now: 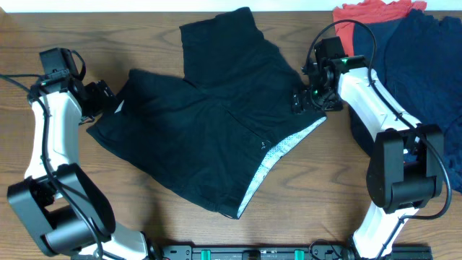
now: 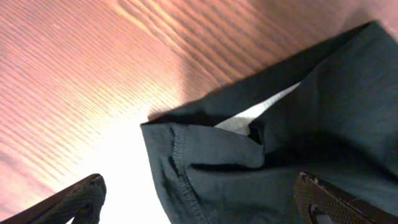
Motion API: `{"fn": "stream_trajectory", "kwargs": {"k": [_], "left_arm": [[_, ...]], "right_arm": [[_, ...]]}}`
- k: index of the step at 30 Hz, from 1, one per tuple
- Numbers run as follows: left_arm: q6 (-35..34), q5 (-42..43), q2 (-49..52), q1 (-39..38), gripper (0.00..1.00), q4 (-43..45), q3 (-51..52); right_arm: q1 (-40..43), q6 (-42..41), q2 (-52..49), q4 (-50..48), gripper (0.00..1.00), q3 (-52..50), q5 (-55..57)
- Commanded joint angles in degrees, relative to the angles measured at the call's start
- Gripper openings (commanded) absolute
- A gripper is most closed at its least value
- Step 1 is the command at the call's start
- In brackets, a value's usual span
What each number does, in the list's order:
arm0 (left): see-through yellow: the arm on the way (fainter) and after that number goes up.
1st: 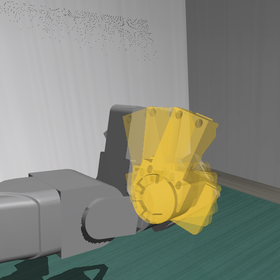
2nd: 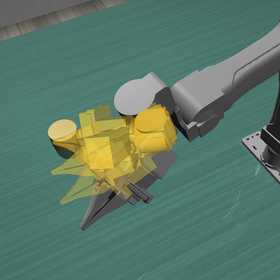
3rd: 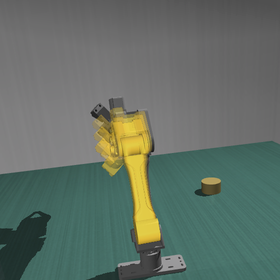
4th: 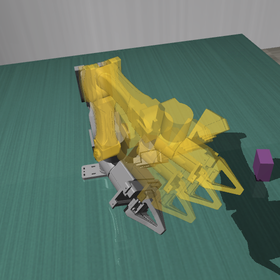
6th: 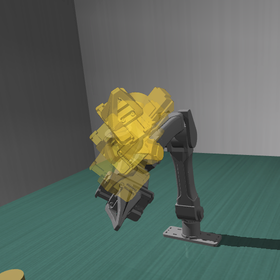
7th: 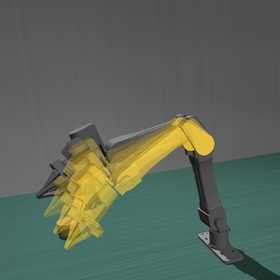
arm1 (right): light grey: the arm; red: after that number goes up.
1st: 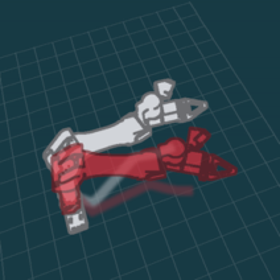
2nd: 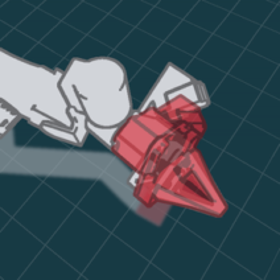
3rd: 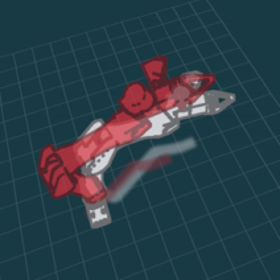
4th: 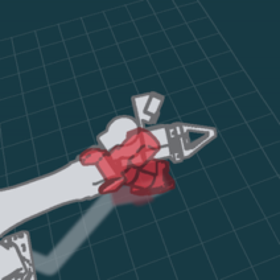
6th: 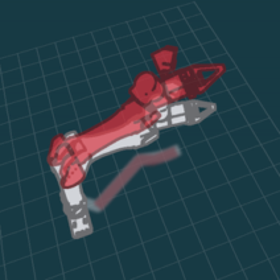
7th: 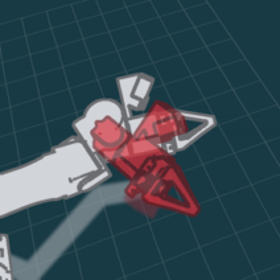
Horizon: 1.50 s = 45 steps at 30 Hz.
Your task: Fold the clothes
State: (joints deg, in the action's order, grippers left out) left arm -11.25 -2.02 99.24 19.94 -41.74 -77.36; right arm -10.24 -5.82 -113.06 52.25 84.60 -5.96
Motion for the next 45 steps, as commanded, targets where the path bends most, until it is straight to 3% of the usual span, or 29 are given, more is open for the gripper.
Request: {"fn": "stream_trajectory", "kwargs": {"k": [1, 9, 15, 21, 25, 31, 41, 45], "left_arm": [[1.4, -1.9, -1.2, 0.3, 0.98, -0.1, -0.1], [1.4, -1.9, -1.4, 0.3, 0.98, 0.2, -0.1], [1.8, -1.9, -1.4, 0.3, 0.98, 1.3, -0.1], [1.8, -1.9, -1.4, 0.3, 0.98, 1.3, -0.1], [1.8, -1.9, -1.4, 0.3, 0.98, 1.3, -0.1], [1.8, -1.8, -1.4, 0.3, 0.98, 1.6, -0.1], [1.9, -0.7, -1.4, 0.3, 0.98, 1.6, -0.1], [5.0, 4.3, -1.4, -0.2, 0.98, 2.5, -0.1]], "right_arm": [[0.7, -1.9, -0.5, 0.3, 0.86, -0.6, 6.7], [2.4, -1.8, -0.5, -2.9, 0.83, -4.8, 6.6], [2.6, -1.8, -0.5, -7.0, 0.69, -7.6, 6.6], [2.6, -2.3, -0.5, -9.9, 0.16, -7.6, 6.6], [2.8, -2.3, -0.5, -12.0, 0.01, -7.6, 6.6], [4.2, 0.4, -0.5, -19.4, 0.01, -7.5, 8.2], [11.8, 0.7, -0.5, -43.5, 0.01, -7.4, 7.2], [14.1, 1.2, -0.5, -44.9, 0.01, -6.2, 5.7]]}}
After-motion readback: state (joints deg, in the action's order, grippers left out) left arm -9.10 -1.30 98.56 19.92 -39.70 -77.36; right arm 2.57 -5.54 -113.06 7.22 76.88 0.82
